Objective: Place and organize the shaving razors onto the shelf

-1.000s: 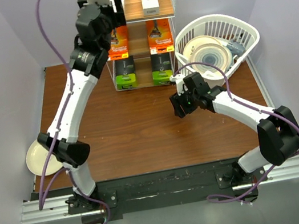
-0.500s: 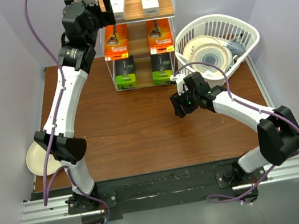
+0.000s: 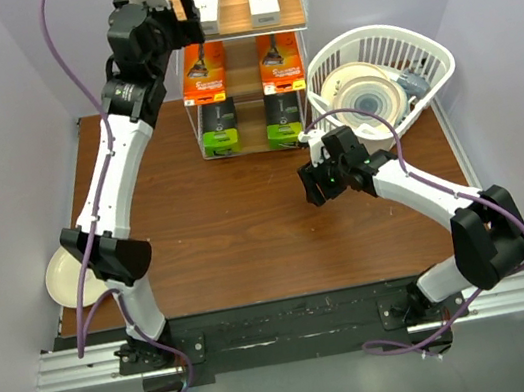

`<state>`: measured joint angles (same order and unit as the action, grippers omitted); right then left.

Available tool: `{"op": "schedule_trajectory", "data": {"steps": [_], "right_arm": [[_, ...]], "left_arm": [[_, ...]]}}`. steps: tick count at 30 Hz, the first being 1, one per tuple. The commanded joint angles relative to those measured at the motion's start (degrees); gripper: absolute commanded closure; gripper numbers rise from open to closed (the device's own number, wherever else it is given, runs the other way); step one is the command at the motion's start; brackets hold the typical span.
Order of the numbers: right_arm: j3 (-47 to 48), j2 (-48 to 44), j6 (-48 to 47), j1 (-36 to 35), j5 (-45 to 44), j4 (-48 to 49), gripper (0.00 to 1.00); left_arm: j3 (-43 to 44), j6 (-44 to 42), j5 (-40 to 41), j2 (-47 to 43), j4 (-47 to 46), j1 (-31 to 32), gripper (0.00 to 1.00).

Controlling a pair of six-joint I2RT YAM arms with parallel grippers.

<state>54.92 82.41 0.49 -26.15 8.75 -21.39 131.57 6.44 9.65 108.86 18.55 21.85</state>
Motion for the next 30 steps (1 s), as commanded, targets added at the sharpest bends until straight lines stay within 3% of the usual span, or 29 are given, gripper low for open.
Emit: {"op": "schedule_trajectory", "data": {"steps": [1, 6, 11, 24, 30], "right_arm": [[-0.3, -1.7, 0.5, 0.5, 1.0, 1.1, 0.38], [-0.2, -1.6, 0.5, 0.8, 0.9, 1.0, 0.38], [0.3, -1.4, 0.5, 0.8, 0.9, 0.7, 0.38], [1.2, -1.2, 0.3, 0.9, 0.7, 0.6, 0.38], [0.9, -1.6, 0.3, 0.9, 0.7, 0.5, 0.38]], "left_arm": [[3.4, 1.0, 0.1, -0.2, -2.1, 3.5, 0.08], [3.3, -4.8, 17.2, -1.3, -3.4, 6.2, 0.09], [1.0, -6.2, 24.5, -3.1, -4.7, 6.4, 0.08], [-0.2, -6.2, 18.7, -5.9, -4.2, 6.4, 0.05], [1.8, -7.7, 9.6, -5.5, -4.3, 5.6, 0.03]]}}
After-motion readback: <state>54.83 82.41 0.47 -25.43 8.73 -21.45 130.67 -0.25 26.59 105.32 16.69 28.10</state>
